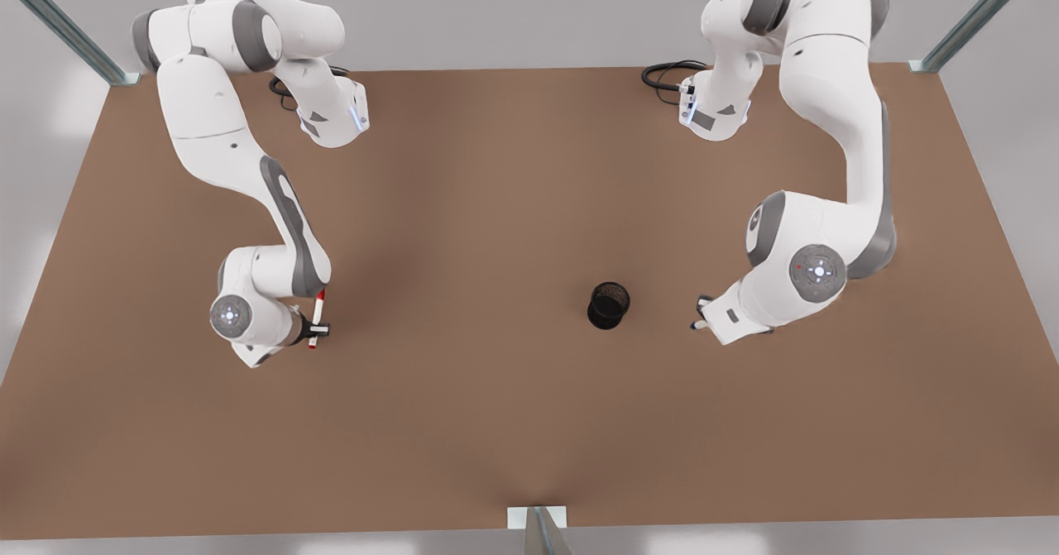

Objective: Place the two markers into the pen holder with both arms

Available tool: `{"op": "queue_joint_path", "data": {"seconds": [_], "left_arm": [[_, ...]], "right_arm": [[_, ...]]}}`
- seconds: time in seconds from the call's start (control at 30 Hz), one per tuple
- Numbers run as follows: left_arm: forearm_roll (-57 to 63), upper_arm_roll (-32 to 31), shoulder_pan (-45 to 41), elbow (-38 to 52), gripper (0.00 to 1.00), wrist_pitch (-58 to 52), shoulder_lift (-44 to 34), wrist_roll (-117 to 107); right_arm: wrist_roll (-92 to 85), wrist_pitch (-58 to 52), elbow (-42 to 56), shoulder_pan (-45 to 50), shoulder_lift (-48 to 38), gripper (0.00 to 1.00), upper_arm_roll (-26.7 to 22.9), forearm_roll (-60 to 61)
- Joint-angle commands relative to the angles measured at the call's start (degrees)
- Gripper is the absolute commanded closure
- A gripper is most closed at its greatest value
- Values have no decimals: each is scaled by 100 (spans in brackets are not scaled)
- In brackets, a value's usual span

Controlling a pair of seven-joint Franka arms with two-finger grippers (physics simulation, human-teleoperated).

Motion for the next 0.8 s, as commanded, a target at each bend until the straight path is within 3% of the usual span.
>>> {"op": "queue_joint_path", "data": {"seconds": [0.0,0.07,0.43,0.77], "left_arm": [[-518,-6,-273,100,79,-927,-32,-3257],[-545,-6,-642,285,79,-883,-23,-3874],[-633,-147,-810,338,79,-434,223,-4252],[-659,-138,-924,267,79,-232,487,-4279]], "right_arm": [[221,-311,53,21,-143,79,9,-82],[230,-1094,765,12,-231,79,194,-82],[696,-1419,2453,671,-310,79,1090,-336],[2005,-875,2971,1840,-196,79,1064,-618]]}}
